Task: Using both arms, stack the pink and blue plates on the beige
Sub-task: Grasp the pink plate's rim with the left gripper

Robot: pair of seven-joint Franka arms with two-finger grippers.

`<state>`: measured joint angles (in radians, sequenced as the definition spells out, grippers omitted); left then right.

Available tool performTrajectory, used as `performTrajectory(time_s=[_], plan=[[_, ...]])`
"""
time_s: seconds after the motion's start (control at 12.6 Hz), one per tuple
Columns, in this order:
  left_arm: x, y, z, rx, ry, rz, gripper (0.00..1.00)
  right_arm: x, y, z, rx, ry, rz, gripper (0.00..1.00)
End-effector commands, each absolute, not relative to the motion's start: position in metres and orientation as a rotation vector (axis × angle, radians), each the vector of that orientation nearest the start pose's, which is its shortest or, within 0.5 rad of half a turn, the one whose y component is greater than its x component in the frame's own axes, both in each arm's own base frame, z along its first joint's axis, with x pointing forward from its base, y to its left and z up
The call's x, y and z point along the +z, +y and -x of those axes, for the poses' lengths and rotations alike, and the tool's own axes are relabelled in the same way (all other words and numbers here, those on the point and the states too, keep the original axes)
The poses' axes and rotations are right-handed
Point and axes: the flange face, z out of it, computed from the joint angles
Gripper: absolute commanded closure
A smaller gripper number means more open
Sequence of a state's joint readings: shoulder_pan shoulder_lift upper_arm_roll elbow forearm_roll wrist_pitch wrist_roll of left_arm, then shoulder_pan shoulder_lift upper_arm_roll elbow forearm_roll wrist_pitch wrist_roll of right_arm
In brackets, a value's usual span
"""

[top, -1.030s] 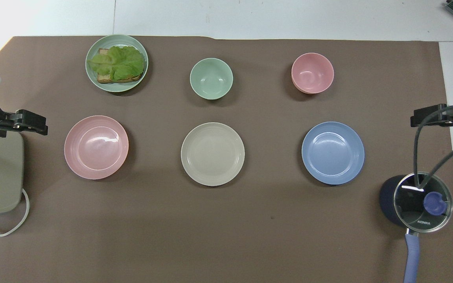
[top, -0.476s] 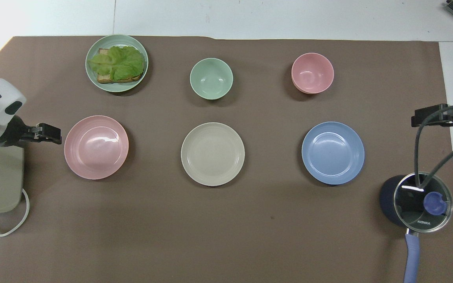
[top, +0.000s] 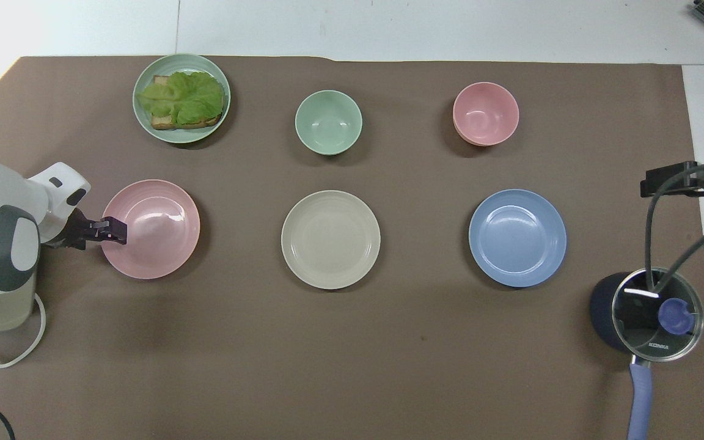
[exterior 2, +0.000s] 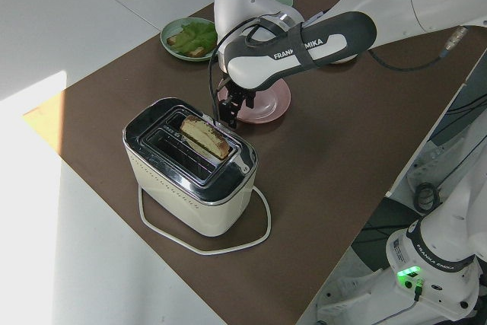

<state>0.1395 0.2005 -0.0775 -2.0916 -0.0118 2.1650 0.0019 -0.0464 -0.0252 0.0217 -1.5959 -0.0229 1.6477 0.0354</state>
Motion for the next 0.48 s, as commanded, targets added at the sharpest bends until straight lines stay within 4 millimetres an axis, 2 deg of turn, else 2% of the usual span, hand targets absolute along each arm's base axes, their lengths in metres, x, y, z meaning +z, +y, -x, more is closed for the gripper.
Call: performTrajectory(time_s=[0.0,0.4], plan=[[0.3220,0.0379,-0.5522,0.228,-0.107,3.151,1.00,0.6353,-0.0191,-0.5538,-0.114,0.096,3.153,0.00],[0.3263,0.0363,-0.5530,0.269,-0.094,3.150,1.00,0.6357,-0.0191,-0.5543,-0.121,0.098,3.152,0.00]])
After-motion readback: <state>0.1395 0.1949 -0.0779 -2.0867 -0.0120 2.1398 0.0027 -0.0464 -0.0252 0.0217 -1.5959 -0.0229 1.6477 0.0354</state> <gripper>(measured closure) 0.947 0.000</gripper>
